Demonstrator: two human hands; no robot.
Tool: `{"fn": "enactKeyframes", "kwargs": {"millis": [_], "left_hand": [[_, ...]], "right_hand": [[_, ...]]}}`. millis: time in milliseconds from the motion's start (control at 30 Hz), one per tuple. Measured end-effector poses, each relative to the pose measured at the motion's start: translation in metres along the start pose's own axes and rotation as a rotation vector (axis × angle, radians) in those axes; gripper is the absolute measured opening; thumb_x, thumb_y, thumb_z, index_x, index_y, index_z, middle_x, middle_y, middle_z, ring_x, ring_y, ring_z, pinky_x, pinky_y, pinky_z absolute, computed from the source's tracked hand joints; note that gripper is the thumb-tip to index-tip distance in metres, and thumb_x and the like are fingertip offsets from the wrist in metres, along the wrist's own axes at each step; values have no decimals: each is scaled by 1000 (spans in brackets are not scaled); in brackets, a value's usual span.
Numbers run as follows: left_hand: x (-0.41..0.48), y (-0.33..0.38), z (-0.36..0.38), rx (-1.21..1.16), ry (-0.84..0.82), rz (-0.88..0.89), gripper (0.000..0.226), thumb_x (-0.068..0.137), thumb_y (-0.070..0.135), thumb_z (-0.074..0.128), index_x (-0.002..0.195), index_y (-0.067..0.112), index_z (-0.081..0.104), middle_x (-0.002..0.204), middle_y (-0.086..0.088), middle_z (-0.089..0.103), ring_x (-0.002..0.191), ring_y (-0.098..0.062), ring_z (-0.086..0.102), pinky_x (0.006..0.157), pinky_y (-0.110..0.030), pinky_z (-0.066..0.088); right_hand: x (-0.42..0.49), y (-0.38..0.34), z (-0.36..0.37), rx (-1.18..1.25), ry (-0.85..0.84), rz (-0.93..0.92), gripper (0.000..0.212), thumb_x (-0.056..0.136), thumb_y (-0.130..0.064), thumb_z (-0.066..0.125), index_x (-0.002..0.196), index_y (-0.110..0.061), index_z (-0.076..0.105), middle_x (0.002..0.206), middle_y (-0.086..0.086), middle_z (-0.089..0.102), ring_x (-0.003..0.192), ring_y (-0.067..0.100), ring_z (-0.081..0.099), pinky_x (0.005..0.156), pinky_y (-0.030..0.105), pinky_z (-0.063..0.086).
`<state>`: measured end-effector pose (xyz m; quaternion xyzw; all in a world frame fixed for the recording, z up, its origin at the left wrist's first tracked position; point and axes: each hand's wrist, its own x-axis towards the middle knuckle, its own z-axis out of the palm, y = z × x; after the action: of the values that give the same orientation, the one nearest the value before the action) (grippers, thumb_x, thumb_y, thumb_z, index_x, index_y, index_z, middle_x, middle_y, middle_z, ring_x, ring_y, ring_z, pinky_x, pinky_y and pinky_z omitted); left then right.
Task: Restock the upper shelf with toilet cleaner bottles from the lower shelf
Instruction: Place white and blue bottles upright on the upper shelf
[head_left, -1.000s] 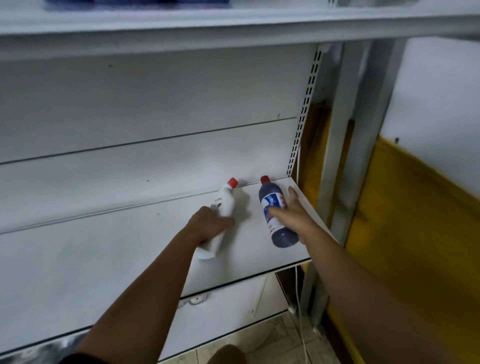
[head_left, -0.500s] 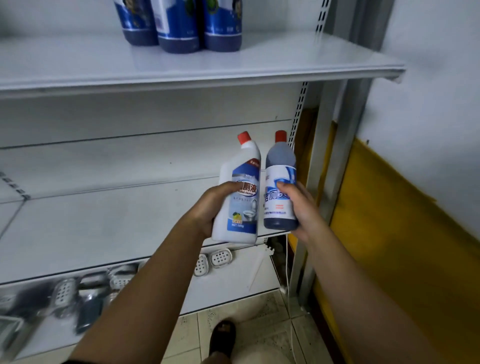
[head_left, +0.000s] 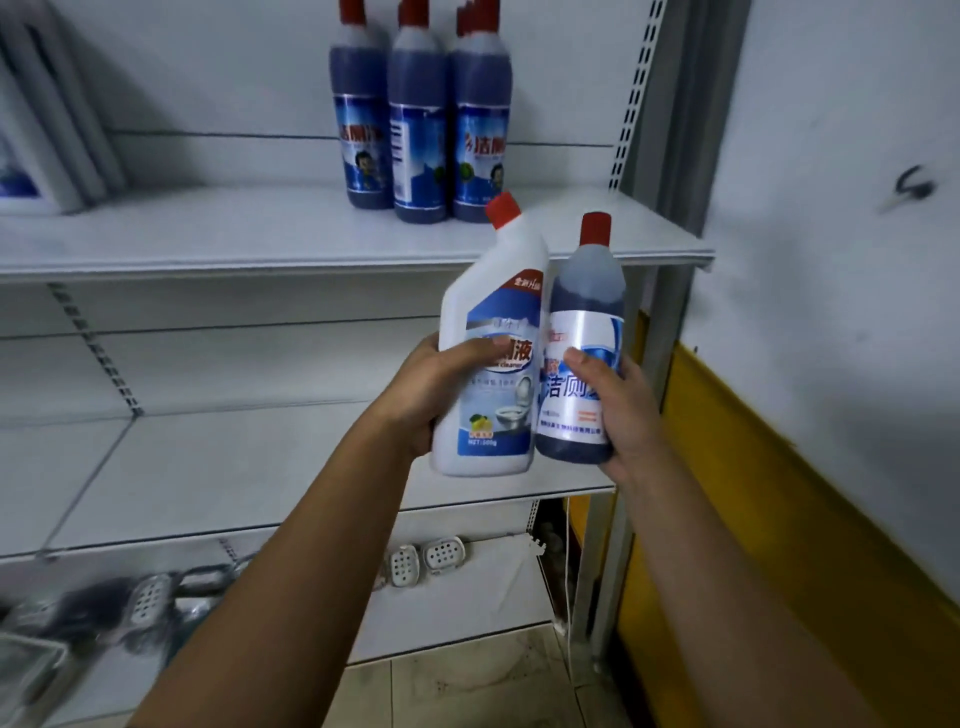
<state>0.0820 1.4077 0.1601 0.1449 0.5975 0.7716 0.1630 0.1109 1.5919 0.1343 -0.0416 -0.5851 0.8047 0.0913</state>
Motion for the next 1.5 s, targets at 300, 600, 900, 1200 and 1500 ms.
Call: {"fn": "enactKeyframes", "kwargs": {"millis": [300, 600, 900, 1200, 1500], "left_hand": [[-23, 60, -40, -39, 40, 146, 46, 72, 28, 73, 113, 13, 59, 96, -13, 73, 82, -30, 72, 66, -40, 59], [-60, 118, -123, 160, 192, 370, 40, 75, 30, 71, 109, 13, 60, 95, -5, 76, 85, -26, 74, 69, -39, 60], [-96, 156, -228, 232, 429, 461, 38, 71, 36, 77, 100, 19, 60, 86, 0, 77, 79, -21, 75, 65, -32, 60], [-145, 189, -339, 273, 625, 521, 40, 69, 40, 74, 100, 21, 59, 86, 2, 77, 79, -18, 75, 63, -28, 59], [-123, 221, -411, 294, 735, 559, 27, 85, 32, 72, 106, 19, 60, 90, -1, 77, 81, -20, 75, 66, -32, 60]], "right_hand": [[-5, -43, 69, -50, -121, -165, 33, 80, -20, 72, 112, -15, 61, 87, 1, 75, 74, 17, 73, 65, 33, 58], [-5, -42, 179, -34, -243, -235, 46, 68, -26, 74, 111, -21, 59, 99, 4, 72, 84, 20, 72, 70, 35, 59], [7, -6, 308, -104, -335, -305, 71, 60, -37, 82, 123, -16, 56, 104, 6, 73, 90, 26, 73, 78, 43, 60], [17, 36, 440, -43, -445, -294, 43, 81, -29, 75, 118, -26, 55, 104, 4, 71, 87, 22, 73, 73, 37, 58], [52, 45, 510, -52, -461, -357, 41, 79, -29, 76, 116, -30, 57, 106, -1, 73, 92, 19, 73, 77, 38, 59]]}}
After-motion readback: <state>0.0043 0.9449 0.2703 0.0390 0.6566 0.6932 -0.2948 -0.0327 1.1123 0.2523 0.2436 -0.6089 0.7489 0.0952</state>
